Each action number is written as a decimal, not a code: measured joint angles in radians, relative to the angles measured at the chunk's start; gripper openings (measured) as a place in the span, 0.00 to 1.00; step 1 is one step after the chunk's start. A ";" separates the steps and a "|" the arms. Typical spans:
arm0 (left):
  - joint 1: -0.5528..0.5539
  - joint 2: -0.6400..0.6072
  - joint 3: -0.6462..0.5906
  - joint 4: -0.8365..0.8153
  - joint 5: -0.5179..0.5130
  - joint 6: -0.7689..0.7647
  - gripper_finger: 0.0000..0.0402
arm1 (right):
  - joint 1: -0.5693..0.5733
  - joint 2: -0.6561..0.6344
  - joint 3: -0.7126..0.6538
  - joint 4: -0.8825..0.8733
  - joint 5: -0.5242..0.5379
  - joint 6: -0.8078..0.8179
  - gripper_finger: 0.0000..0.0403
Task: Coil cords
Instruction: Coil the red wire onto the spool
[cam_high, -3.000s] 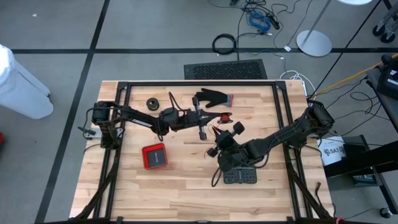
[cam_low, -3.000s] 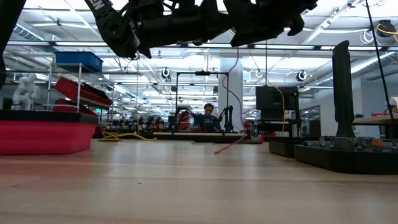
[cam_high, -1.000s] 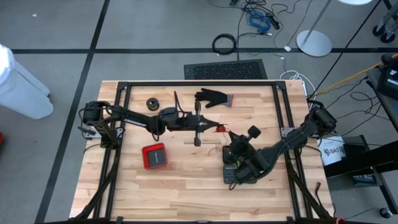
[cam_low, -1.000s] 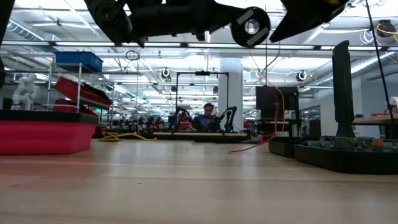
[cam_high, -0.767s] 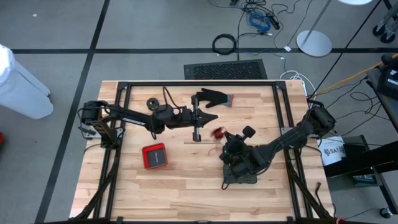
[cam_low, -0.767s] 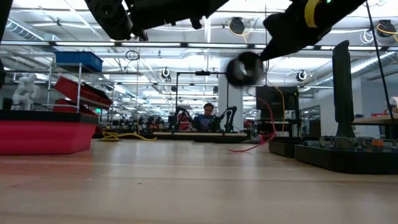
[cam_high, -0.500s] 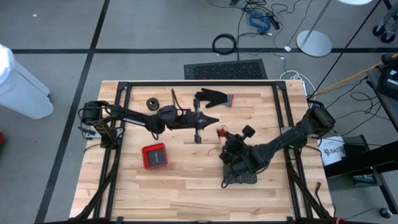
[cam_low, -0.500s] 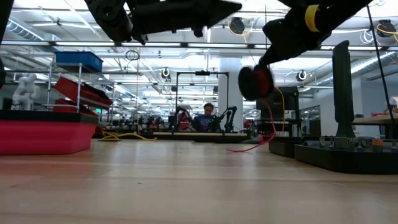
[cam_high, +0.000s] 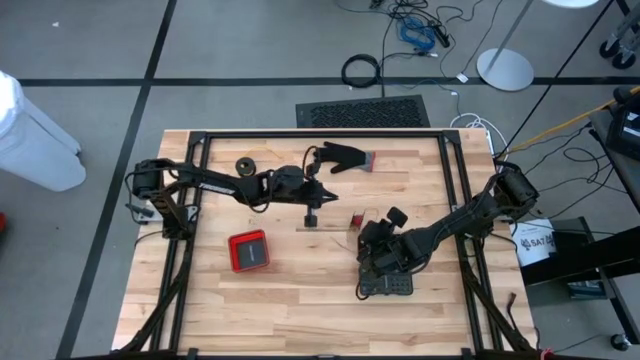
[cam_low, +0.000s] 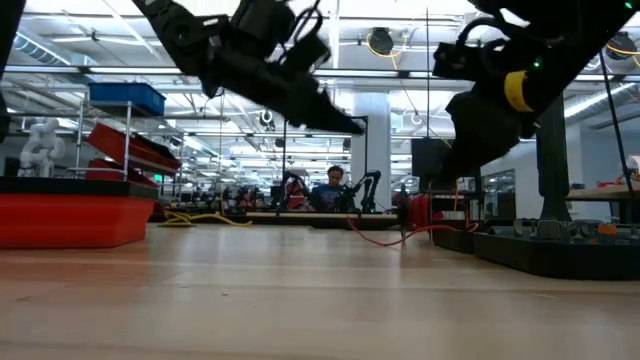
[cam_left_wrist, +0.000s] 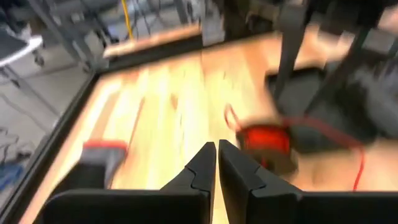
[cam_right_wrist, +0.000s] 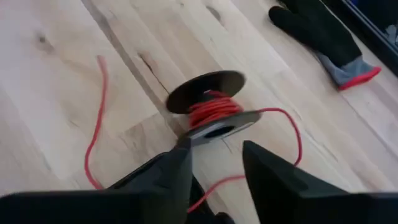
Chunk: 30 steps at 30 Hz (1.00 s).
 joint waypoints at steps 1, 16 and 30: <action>0.010 0.000 -0.020 -0.005 0.000 0.005 0.07 | 0.009 0.000 -0.006 0.002 0.002 0.019 0.35; 0.056 0.042 -0.253 0.509 0.032 -0.209 0.07 | 0.049 0.000 -0.049 0.008 0.139 0.154 0.32; -0.087 0.319 -0.041 0.526 -0.082 -0.332 0.07 | 0.059 0.018 -0.049 0.086 0.139 0.177 0.32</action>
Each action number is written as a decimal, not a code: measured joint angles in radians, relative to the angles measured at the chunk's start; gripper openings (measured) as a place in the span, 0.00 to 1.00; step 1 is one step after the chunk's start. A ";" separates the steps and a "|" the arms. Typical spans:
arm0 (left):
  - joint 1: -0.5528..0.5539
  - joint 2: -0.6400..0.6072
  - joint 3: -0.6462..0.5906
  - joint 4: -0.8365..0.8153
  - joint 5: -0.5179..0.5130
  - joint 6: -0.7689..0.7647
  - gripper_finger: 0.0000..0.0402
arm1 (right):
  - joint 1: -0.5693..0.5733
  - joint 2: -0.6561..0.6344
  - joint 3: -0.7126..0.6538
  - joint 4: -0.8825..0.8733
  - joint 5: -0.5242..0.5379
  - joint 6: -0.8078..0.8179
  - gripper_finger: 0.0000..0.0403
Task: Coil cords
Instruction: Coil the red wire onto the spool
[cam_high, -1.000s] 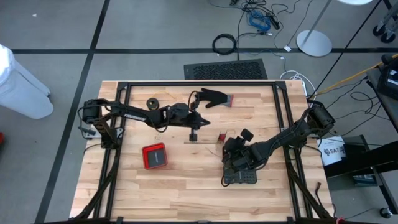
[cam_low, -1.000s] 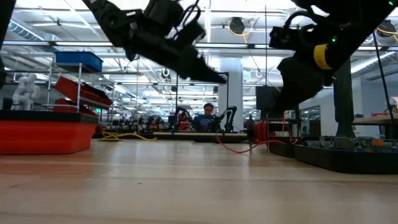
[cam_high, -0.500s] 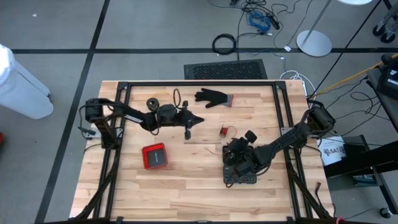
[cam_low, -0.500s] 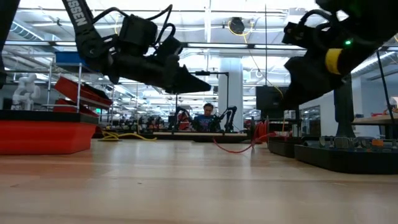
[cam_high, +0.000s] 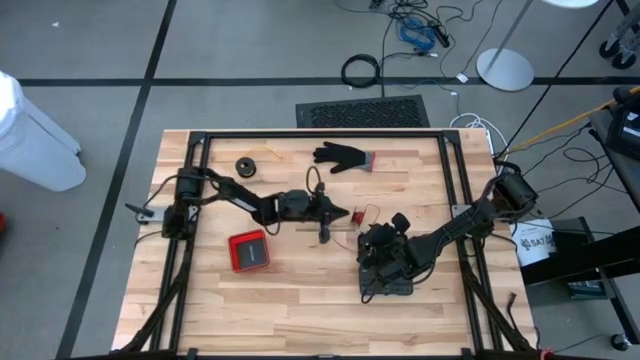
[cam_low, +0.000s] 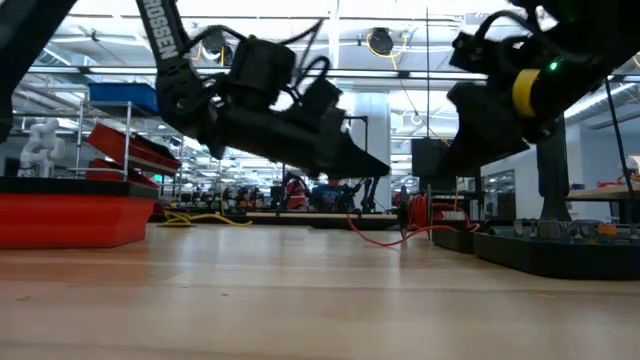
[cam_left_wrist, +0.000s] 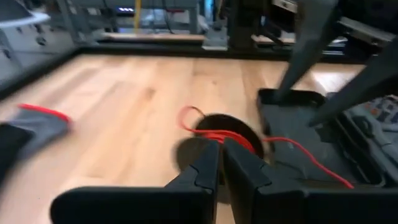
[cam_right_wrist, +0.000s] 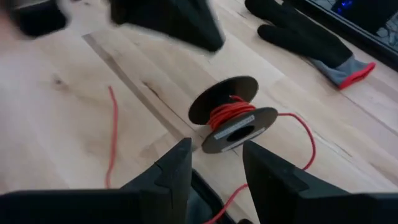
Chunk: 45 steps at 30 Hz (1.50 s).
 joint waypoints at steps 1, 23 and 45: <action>-0.007 0.017 0.012 0.000 0.000 -0.010 0.07 | -0.001 0.009 0.000 0.000 0.000 0.006 0.32; -0.062 0.057 0.139 -0.109 -0.187 0.015 0.07 | 0.000 0.169 0.000 0.118 0.029 0.045 0.32; -0.076 0.089 0.193 -0.213 -0.284 0.093 0.02 | 0.027 0.169 0.000 0.155 0.056 0.013 0.32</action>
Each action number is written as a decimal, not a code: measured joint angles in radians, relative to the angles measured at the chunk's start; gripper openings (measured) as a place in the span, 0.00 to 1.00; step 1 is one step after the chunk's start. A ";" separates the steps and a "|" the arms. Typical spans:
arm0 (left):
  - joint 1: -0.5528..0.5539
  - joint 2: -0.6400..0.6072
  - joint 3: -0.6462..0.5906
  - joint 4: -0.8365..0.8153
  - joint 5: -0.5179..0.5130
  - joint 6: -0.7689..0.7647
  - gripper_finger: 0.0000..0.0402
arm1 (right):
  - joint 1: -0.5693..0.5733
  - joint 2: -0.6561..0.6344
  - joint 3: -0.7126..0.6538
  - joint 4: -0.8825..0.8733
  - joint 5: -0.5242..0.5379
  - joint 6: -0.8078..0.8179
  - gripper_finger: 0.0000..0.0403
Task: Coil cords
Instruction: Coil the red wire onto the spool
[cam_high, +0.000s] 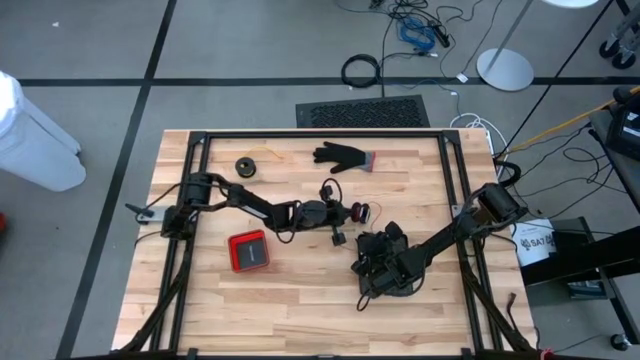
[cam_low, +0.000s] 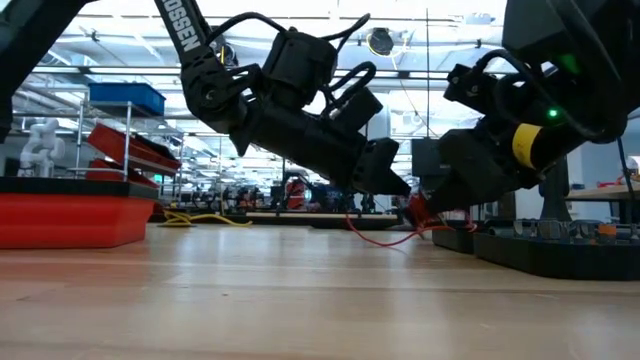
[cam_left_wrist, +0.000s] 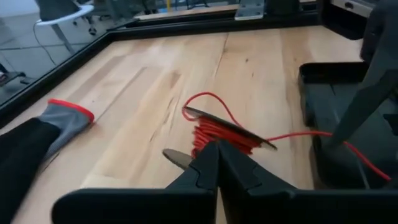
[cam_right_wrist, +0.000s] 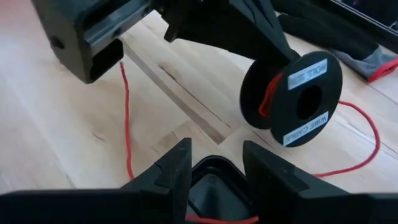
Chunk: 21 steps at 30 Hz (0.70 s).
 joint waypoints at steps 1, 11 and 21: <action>0.000 0.000 0.000 0.002 0.002 0.000 0.01 | 0.000 0.000 0.000 0.000 0.001 0.000 0.32; 0.011 0.000 0.013 0.005 0.061 -0.003 0.01 | 0.006 0.000 0.000 0.001 0.003 0.006 0.32; 0.010 0.020 0.083 -0.064 0.078 0.009 0.00 | 0.006 0.000 0.000 0.026 0.004 0.006 0.32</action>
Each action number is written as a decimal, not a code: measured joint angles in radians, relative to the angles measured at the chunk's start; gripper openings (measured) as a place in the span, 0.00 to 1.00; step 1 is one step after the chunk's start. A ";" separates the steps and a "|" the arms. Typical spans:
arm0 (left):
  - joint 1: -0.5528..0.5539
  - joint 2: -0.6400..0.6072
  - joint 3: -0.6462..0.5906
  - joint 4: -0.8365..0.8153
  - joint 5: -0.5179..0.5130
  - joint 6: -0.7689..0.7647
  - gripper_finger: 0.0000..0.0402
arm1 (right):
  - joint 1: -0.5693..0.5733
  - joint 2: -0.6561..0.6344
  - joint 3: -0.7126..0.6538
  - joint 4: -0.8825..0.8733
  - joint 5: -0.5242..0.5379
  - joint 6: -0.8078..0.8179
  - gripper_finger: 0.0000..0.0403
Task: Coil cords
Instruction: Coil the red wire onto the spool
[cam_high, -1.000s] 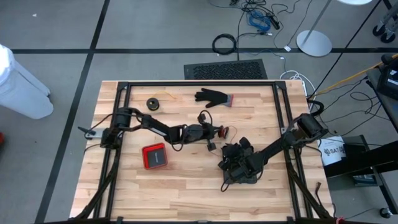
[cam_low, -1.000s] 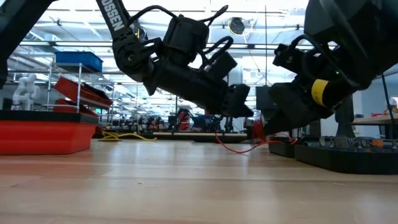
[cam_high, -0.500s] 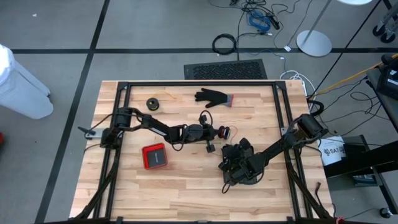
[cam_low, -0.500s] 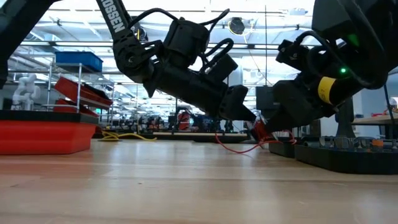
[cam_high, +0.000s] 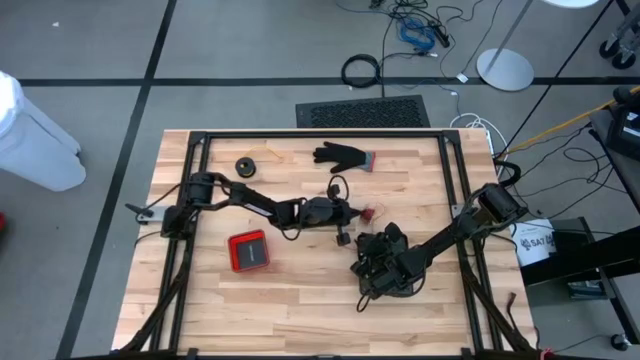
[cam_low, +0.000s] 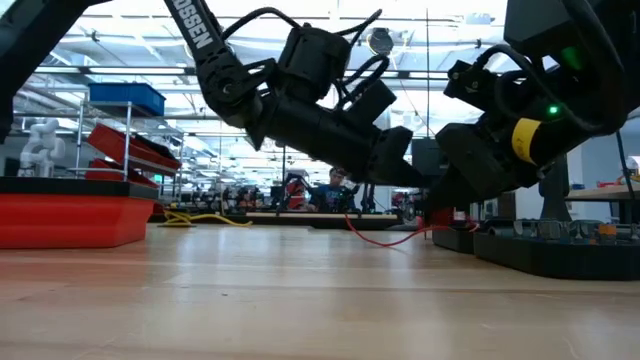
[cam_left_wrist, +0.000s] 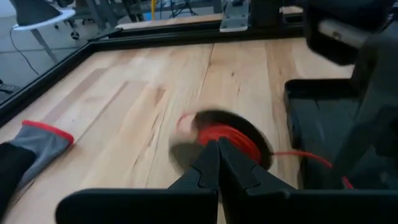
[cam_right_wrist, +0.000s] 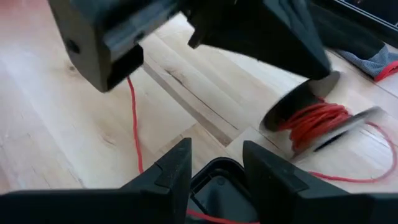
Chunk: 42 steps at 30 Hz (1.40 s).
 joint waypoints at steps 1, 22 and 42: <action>0.000 0.011 0.009 -0.015 0.000 0.000 0.00 | 0.000 0.000 0.000 0.002 0.000 0.000 0.32; 0.007 0.068 0.028 -0.005 -0.017 0.126 0.00 | 0.211 -0.135 0.000 -0.505 -0.023 0.383 0.28; 0.072 0.068 0.168 -0.024 0.236 0.170 0.15 | 0.319 -0.190 0.000 -0.755 -0.064 0.655 0.20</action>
